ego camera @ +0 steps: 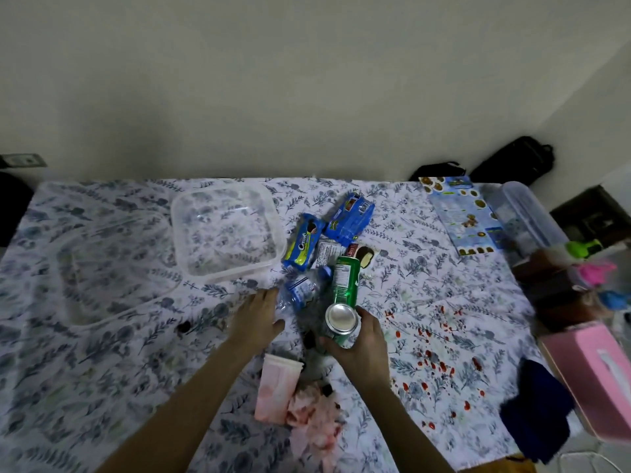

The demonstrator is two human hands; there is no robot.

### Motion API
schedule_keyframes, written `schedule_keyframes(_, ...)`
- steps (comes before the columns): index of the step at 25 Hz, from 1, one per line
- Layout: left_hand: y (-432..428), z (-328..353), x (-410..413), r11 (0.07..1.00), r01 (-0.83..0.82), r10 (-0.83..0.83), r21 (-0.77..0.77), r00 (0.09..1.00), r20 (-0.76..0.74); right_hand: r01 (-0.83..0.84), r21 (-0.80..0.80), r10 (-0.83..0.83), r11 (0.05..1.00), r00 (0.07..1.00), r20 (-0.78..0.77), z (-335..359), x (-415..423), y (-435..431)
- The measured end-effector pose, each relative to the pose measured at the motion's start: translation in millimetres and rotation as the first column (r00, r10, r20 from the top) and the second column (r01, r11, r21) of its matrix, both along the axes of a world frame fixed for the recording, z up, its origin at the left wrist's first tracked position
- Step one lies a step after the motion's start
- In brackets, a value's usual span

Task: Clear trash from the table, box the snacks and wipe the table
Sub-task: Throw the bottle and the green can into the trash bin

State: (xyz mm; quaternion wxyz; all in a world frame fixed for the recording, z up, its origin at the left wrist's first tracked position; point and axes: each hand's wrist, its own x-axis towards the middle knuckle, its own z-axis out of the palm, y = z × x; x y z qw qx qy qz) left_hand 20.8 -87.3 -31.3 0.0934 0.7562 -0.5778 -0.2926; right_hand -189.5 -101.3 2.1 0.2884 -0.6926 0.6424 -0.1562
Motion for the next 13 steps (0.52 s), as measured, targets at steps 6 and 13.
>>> schedule_keyframes(6,2.3,-12.7,3.3,0.998,-0.04,0.043,0.039,0.997,-0.071,0.05,0.003,-0.049,0.999,0.982,0.185,-6.0,6.2,-24.1)
schedule_keyframes(13,8.3,-0.3,-0.2,0.935,-0.353,0.342,0.044,0.857,-0.386,0.159,0.221,-0.223,0.962,0.927,0.302,-1.9,-23.6,-88.4)
